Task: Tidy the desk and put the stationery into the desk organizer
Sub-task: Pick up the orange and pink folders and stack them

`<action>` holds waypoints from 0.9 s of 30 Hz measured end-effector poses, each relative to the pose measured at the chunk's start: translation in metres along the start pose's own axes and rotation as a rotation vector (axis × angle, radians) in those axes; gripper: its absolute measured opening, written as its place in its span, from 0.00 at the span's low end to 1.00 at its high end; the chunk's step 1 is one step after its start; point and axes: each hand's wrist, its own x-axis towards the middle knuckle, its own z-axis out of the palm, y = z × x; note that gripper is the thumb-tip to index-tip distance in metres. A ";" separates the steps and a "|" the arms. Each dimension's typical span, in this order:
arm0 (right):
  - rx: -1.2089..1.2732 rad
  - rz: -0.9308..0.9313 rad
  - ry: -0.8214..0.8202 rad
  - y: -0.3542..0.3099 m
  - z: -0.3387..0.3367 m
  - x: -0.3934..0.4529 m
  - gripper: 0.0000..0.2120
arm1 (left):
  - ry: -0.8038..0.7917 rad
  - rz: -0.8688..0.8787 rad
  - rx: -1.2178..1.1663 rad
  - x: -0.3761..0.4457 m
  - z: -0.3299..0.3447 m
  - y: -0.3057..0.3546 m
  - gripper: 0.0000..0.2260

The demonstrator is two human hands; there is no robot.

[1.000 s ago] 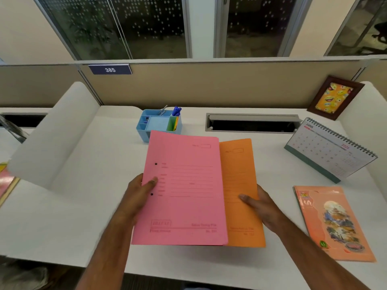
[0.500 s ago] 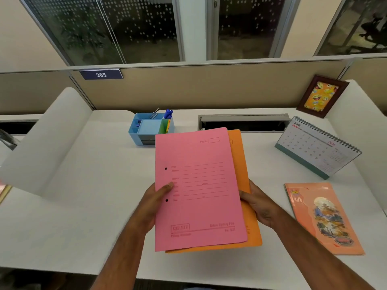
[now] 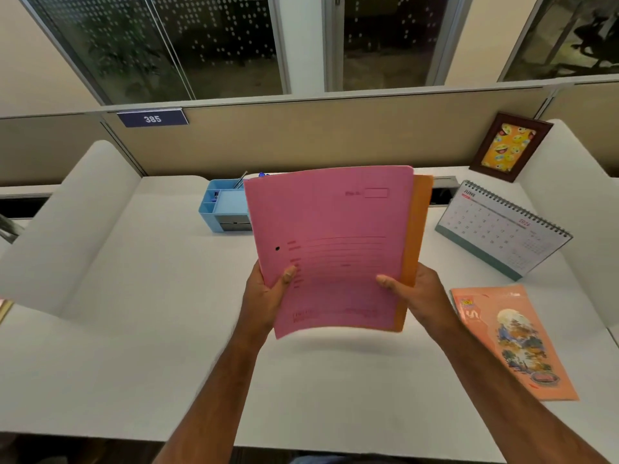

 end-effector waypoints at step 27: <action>-0.130 -0.091 0.120 0.052 -0.001 -0.006 0.26 | -0.036 0.020 0.227 -0.004 0.019 -0.052 0.17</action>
